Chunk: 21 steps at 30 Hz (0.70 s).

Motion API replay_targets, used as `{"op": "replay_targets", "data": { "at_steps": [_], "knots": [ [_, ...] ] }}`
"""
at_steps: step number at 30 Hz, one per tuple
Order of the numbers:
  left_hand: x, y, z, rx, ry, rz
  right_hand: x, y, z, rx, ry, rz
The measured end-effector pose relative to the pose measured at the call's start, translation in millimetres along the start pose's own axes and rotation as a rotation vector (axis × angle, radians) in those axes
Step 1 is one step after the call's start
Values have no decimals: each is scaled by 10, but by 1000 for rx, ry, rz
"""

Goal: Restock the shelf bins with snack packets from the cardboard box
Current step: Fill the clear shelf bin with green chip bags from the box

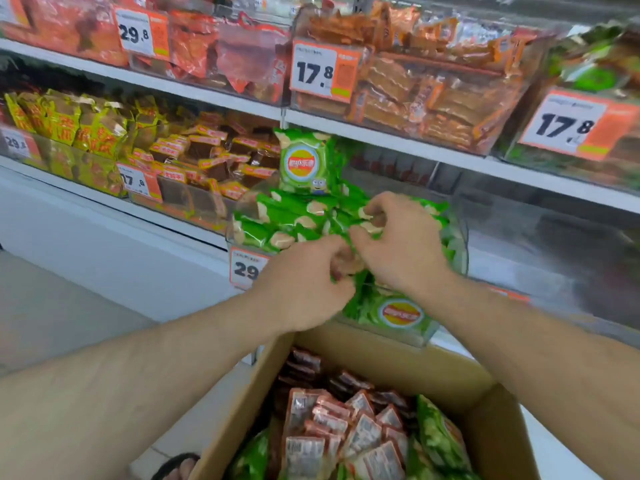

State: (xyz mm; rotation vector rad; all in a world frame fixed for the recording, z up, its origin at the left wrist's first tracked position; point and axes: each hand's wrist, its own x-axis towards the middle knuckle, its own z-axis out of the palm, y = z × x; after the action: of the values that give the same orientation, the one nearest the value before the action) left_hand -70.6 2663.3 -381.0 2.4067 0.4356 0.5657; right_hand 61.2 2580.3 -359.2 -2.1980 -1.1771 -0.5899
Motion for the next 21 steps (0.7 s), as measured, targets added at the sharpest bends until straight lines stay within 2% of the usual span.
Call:
{"op": "replay_targets", "data": {
  "at_steps": [1, 3, 6, 7, 8, 11, 13, 15, 17, 21],
  "knots": [
    [-79, 6, 92, 36, -92, 13, -225, -3, -86, 43, 48, -81],
    [-225, -30, 297, 92, -271, 51, -699, 23, -172, 114, 27, -163],
    [-384, -138, 595, 169, -496, 86, -1318, 165, -76, 143, -109, -110],
    [-420, -163, 676, 201, -569, 72, -1491, 242, -8, 103, -253, -51],
    [-442, -175, 747, 219, -627, 54, -1646, 342, 69, 25, -467, 24],
    [-465, -152, 893, 215, -736, 48, -1967, 642, 211, -404, -1151, 132],
    [-486, -161, 981, 197, -788, 44, -2098, 797, 228, -672, -1463, 98],
    [-503, -181, 1053, 184, -820, 42, -2198, 938, 237, -837, -1665, 27],
    [-508, -189, 1083, 180, -838, 42, -2284, 1046, 244, -863, -1695, -72],
    [-481, -249, 1072, 160, -865, -4, -2199, 1068, 243, -765, -1509, -195]
  ]
}}
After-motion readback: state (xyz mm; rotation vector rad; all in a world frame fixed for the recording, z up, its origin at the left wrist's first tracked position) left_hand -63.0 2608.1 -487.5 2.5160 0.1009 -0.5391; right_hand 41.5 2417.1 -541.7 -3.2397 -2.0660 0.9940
